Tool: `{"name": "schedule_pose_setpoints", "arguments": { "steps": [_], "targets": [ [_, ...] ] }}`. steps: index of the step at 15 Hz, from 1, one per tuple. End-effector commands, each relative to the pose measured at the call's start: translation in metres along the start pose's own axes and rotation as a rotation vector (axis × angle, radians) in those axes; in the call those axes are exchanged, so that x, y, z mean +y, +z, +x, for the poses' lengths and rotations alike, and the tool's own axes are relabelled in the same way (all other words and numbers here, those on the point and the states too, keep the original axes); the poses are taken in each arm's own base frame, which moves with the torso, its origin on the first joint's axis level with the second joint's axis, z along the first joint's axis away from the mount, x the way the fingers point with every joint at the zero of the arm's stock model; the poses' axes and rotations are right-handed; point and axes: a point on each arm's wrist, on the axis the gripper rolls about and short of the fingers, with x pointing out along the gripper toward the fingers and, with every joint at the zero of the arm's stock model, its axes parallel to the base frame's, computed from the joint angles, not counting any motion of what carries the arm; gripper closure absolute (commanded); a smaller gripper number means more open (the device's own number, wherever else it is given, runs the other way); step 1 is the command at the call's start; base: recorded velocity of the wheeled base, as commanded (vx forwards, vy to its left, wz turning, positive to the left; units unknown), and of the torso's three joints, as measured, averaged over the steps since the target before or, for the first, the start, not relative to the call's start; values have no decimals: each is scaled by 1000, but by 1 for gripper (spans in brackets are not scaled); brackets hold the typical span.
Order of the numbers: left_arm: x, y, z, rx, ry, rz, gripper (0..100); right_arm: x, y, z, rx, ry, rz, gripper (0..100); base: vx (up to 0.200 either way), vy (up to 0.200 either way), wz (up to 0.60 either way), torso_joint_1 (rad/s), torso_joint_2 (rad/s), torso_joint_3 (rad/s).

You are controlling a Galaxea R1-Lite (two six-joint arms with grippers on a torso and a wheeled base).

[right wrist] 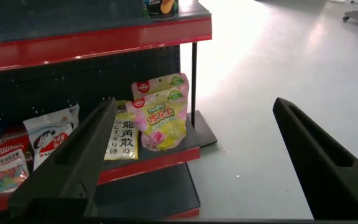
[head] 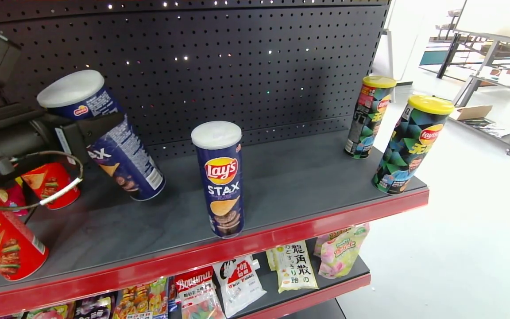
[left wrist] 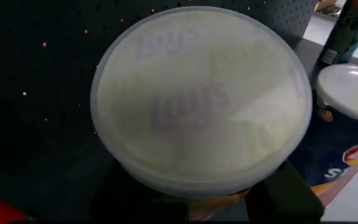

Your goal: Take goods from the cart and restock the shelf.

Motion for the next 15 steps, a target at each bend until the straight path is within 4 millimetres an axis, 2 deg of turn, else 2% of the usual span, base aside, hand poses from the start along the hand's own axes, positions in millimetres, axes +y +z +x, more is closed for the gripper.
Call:
{"name": "schedule_pose_setpoints", "arguments": {
  "steps": [1,3,6,9,12,15],
  "targets": [
    [2,3,29,16,-9,-24,100,0,0,0,1,0,0,0,0,0,0,0,0,0],
    [1,6,39,12,-10,-23,100,0,0,0,1,0,0,0,0,0,0,0,0,0],
    [-7,8,64,18,34,-23,100,0,0,0,1,0,0,0,0,0,0,0,0,0],
    [-7,-1,79,59,40,-24,100,0,0,0,1,0,0,0,0,0,0,0,0,0],
    [-20,-22,101,127,5,-62,100,0,0,0,1,0,0,0,0,0,0,0,0,0],
    [-29,-21,122,121,-22,-63,100,0,0,0,1,0,0,0,0,0,0,0,0,0]
  ]
}}
